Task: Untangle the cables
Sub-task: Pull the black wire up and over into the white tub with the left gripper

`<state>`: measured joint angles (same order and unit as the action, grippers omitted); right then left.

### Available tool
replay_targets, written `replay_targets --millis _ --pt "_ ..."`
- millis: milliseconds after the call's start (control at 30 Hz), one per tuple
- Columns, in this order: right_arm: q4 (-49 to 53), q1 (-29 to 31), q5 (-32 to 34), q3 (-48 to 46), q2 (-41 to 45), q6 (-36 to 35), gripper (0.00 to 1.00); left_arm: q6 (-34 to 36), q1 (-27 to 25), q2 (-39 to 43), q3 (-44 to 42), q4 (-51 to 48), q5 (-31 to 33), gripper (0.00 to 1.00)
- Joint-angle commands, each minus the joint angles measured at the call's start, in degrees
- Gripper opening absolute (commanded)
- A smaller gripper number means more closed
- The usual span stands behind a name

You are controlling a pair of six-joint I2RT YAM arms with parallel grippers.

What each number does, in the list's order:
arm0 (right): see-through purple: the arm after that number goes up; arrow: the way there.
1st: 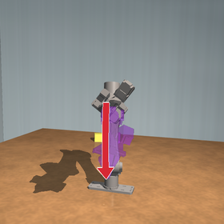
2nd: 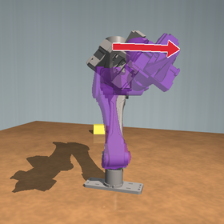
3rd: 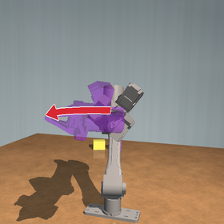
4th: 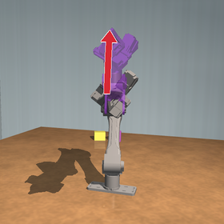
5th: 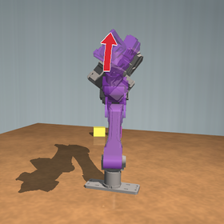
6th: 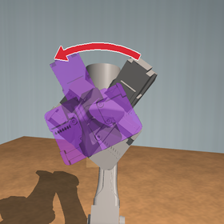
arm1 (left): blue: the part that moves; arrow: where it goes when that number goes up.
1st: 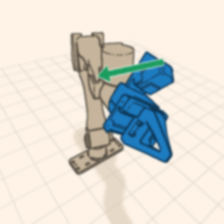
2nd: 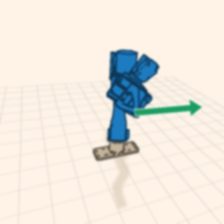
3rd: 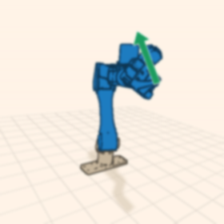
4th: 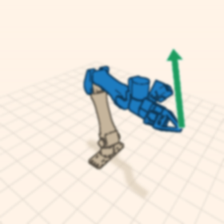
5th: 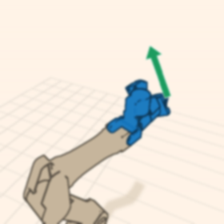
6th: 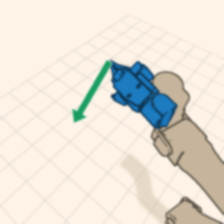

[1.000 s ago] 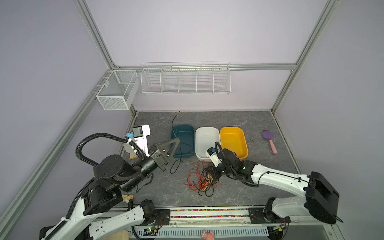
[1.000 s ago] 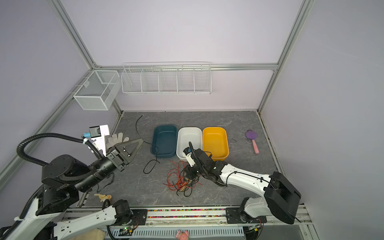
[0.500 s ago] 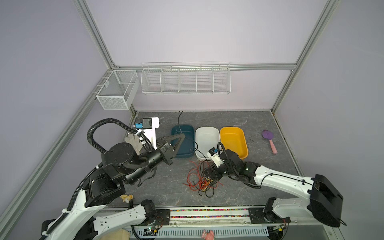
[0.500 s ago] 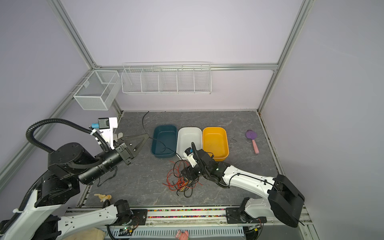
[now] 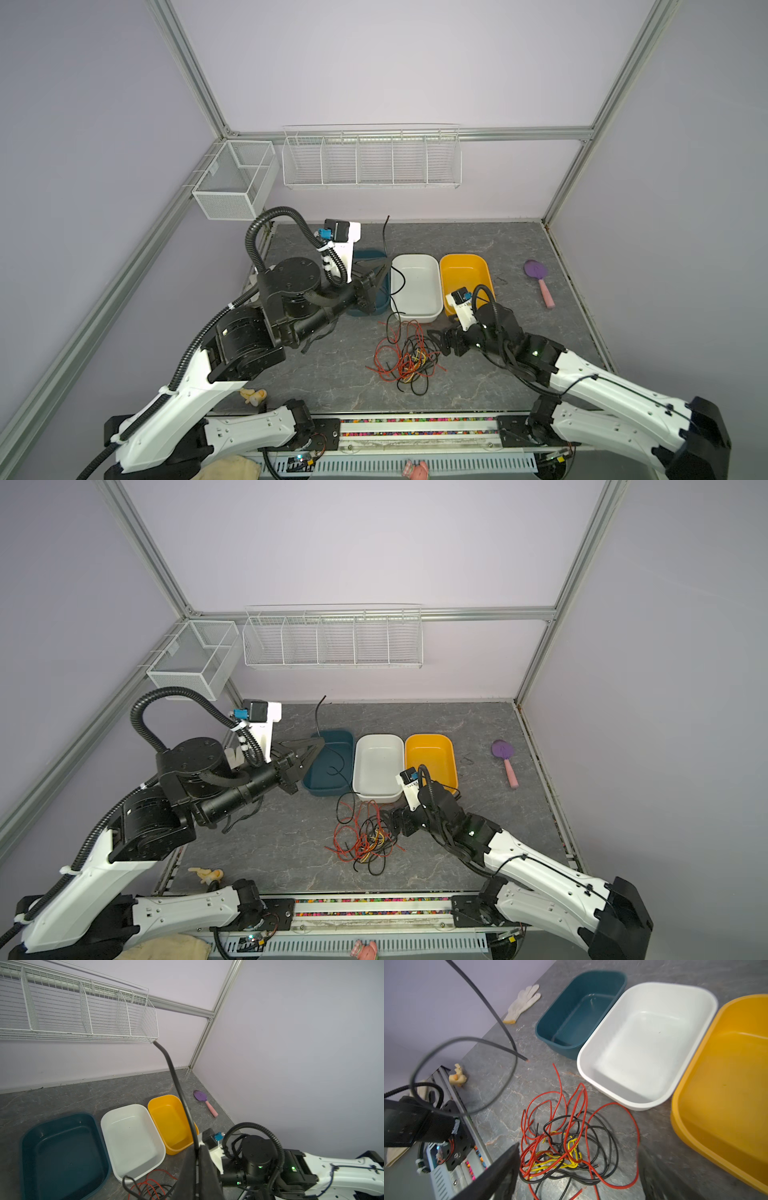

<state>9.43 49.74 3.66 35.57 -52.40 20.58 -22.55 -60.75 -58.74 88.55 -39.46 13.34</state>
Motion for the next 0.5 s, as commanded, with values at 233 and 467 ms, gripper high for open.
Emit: replay_targets --millis 233,467 --pt "4.7 -1.0 16.0 -3.9 10.7 3.6 0.89 8.2 7.8 -11.4 4.8 3.9 -6.9 0.0" --pt "5.3 -1.2 20.0 -5.3 14.3 5.7 0.89 12.0 9.2 -20.5 9.2 4.9 -6.8 0.0"
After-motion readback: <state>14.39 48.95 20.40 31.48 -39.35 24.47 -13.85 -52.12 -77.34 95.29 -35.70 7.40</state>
